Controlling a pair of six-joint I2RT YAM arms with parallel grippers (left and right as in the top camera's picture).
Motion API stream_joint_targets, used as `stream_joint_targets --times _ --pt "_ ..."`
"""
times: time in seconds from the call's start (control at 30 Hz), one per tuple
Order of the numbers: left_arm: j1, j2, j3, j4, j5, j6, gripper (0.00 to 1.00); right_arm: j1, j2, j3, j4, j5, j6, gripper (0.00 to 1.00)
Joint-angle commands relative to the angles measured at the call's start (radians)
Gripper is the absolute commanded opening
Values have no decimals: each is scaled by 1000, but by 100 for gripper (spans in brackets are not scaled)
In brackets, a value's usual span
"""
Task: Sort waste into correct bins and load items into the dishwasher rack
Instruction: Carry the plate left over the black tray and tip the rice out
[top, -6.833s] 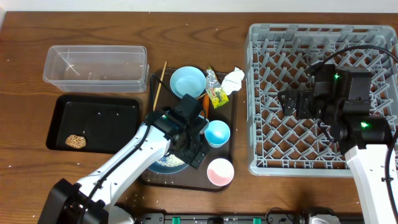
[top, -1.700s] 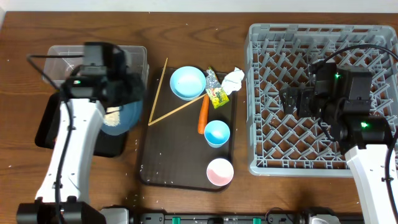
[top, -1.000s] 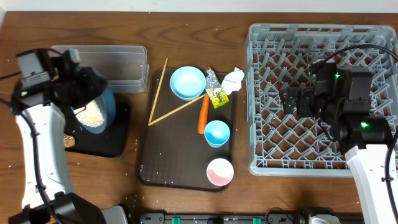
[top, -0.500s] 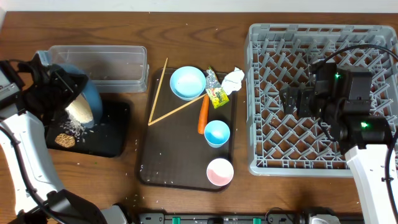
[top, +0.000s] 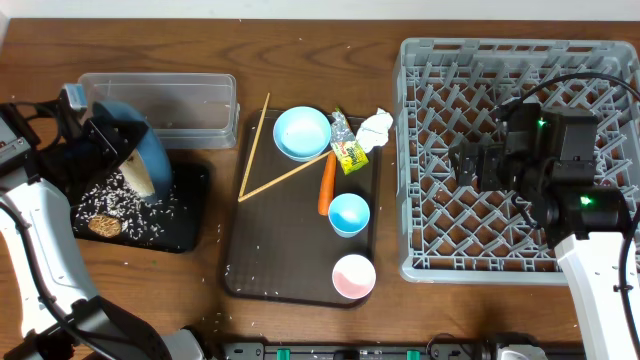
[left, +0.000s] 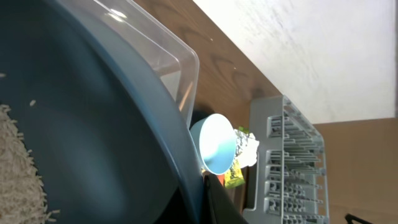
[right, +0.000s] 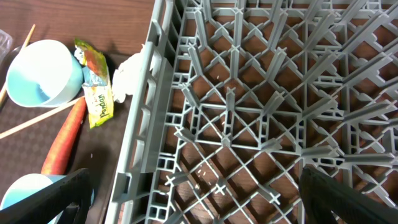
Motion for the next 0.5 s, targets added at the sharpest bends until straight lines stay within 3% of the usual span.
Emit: stream_joint_targets --times 0.0,0.47 --pt "26 6 -19 4 100 59 6 1 5 18 -1 3 -19 99" --pt "168 6 -101 2 336 112 6 1 5 18 -2 2 -19 99"
